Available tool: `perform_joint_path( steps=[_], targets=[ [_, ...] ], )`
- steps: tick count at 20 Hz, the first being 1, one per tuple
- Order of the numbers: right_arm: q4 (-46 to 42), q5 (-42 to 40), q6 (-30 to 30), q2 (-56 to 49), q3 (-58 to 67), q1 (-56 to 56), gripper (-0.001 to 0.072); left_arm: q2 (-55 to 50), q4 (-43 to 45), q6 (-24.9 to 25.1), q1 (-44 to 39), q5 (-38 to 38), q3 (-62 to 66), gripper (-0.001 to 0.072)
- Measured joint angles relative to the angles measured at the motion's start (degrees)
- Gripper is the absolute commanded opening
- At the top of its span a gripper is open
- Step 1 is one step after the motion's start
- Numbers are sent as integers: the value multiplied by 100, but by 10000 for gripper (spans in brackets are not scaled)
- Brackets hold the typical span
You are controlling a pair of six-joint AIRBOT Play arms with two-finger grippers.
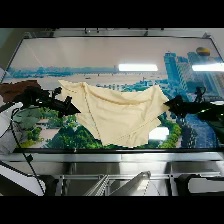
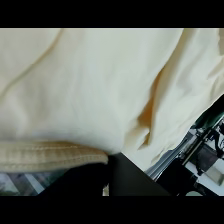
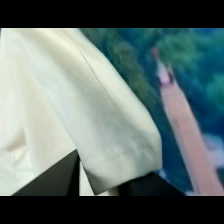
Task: Fold the shirts.
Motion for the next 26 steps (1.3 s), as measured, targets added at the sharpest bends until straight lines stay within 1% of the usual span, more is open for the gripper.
perform_joint_path(
  steps=[1,3,5,8,11,13,15,17,19,21,23,26],
  targets=[
    [50,-42,-33,-66,87,136,17,2,-2,39,0,2,2,15],
    [313,127,-103,-127,304,382,16,4,-2,133,7,44,48,15],
    [647,584,-299,-87,520,533,15,114,-7,256,24,258,227,15],
    [1633,1423,-754,527,713,439,16,627,-20,369,149,813,780,16],
    [2981,1921,-1178,1814,787,-125,16,1556,-20,433,496,1421,1759,16],
    [3781,1980,-1346,2964,807,-789,16,2280,-24,455,876,1805,2675,18],
    [4297,1864,-1405,4127,820,-1596,16,2977,-46,485,1351,2022,3641,20],
    [4548,1650,-1408,5195,822,-2441,16,3620,-52,557,1904,2065,4478,20],
    [4610,1303,-1327,6070,826,-3077,16,4181,-52,658,2433,2050,4981,21],
    [4365,1005,-1115,6682,826,-3381,16,4629,-72,769,2667,2044,5058,20],
    [3781,881,-758,7047,822,-3453,16,4859,-85,909,2470,2046,4787,20],
    [2433,898,101,7250,634,-3368,17,4765,-22,1060,1585,2175,4194,20]
  ],
)
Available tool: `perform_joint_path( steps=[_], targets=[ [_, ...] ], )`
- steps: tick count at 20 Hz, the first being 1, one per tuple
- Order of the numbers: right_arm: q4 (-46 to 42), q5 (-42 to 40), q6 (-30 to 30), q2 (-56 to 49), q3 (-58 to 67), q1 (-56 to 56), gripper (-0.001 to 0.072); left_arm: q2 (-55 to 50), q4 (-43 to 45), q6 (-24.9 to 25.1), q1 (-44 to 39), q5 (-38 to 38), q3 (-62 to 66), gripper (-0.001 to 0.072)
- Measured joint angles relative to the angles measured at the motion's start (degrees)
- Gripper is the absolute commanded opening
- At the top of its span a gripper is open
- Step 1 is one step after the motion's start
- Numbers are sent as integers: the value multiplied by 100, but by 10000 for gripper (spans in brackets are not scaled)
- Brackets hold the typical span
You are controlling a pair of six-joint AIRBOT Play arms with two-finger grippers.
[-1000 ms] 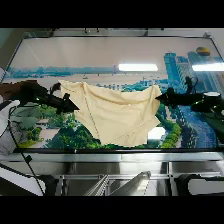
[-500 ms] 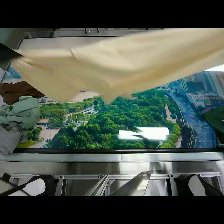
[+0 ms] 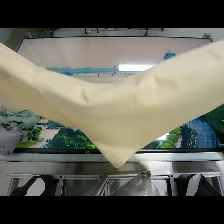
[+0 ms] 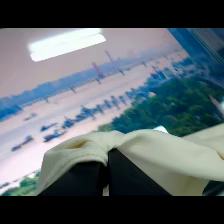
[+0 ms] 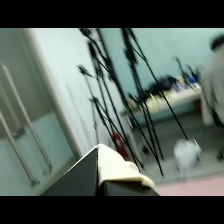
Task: Fold the shirts.
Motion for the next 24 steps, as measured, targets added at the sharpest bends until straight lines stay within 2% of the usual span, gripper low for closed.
perform_joint_path(
  steps=[4,8,9,10,11,12,13,15,18,21,24],
  targets=[
    [-1093,162,680,-114,-1233,280,16,-896,398,197,-1563,136,-848,21],
    [-1495,-509,546,-778,-2846,527,17,-2551,1086,407,-2634,-48,-1296,19],
    [-1526,-824,380,-1093,-3134,603,67,-3049,1174,431,-2776,-85,-1241,16],
    [-1532,-1104,186,-1443,-3318,678,328,-3602,1252,424,-2885,-138,-1091,19],
    [-1513,-1377,-90,-1871,-3429,750,392,-4113,1283,332,-2940,-168,-874,173],
    [-1451,-1578,-391,-2332,-3460,809,392,-4638,1340,162,-2955,-181,-588,553],
    [-1401,-1648,-654,-2771,-3425,848,392,-5077,1379,-37,-2944,-190,-310,714],
    [-1451,-1596,-1069,-3624,-3154,901,392,-5796,1399,-522,-2841,-179,219,714],
    [-1829,-1032,-1298,-4498,-2520,935,392,-6231,1226,-1102,-2540,7,476,713],
    [-2153,-560,-1360,-4800,-1941,946,393,-6039,846,-1375,-2232,179,-61,712],
    [-2509,-328,-1300,-4944,-1379,949,393,-5403,684,-1453,-2079,197,-1272,711]
  ],
)
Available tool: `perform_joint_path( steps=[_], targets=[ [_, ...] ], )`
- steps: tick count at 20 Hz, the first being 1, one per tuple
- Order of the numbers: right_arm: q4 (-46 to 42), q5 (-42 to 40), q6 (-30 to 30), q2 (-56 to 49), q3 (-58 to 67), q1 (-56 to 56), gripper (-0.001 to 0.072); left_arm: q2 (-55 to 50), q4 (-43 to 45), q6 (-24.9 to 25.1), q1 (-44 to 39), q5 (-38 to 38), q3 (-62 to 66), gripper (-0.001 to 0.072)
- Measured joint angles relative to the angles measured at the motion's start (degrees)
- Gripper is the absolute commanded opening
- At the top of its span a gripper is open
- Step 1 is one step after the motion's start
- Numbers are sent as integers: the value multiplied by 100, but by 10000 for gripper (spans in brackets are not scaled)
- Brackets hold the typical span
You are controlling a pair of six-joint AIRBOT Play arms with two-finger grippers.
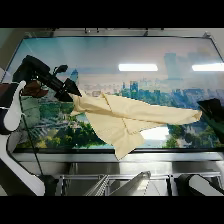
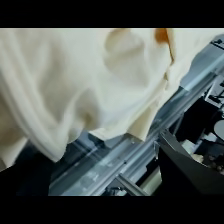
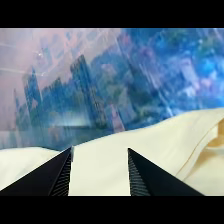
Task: Fold the shirts.
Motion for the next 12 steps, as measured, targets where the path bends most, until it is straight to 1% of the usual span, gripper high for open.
perform_joint_path(
  steps=[2,5,7,9,12],
  targets=[
    [-136,83,149,-146,323,0,393,568,-46,26,33,-249,-1086,711],
    [-240,291,334,-433,673,37,392,1364,-101,92,-31,-927,-2695,711],
    [-280,387,411,-577,785,116,392,1729,-107,140,-103,-1360,-3429,711],
    [-284,433,466,-664,841,221,392,1978,-129,184,-164,-1523,-3823,710],
    [-304,459,551,-748,879,343,392,2378,-129,223,-212,-1397,-4111,710]
  ],
)
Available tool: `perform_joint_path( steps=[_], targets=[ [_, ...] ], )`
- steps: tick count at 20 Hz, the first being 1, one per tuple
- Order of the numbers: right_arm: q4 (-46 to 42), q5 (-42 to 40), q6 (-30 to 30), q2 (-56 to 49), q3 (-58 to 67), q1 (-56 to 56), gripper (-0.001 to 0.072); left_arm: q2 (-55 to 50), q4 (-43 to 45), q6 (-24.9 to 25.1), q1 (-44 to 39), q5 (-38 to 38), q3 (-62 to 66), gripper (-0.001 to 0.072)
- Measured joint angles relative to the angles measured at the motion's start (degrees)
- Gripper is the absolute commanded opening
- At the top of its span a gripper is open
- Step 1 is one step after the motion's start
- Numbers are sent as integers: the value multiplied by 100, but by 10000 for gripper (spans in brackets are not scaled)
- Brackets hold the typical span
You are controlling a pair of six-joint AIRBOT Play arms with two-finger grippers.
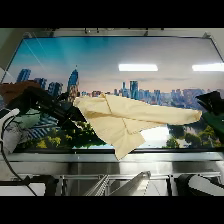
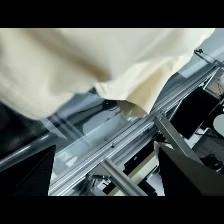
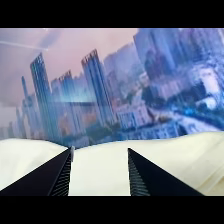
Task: Fold the shirts.
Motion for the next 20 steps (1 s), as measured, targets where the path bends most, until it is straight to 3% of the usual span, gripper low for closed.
perform_joint_path(
  steps=[6,11,16,20],
  targets=[
    [-24,254,68,-181,17,525,392,573,4,-136,-647,-439,-136,691],
    [-24,304,90,-236,17,1178,392,111,28,-227,-1547,-789,-153,692],
    [-26,439,90,-245,17,1399,392,-223,52,-264,-1803,-1036,-162,692],
    [-26,560,96,-245,17,1434,392,166,52,-234,-1814,-1314,-643,692]
  ],
)
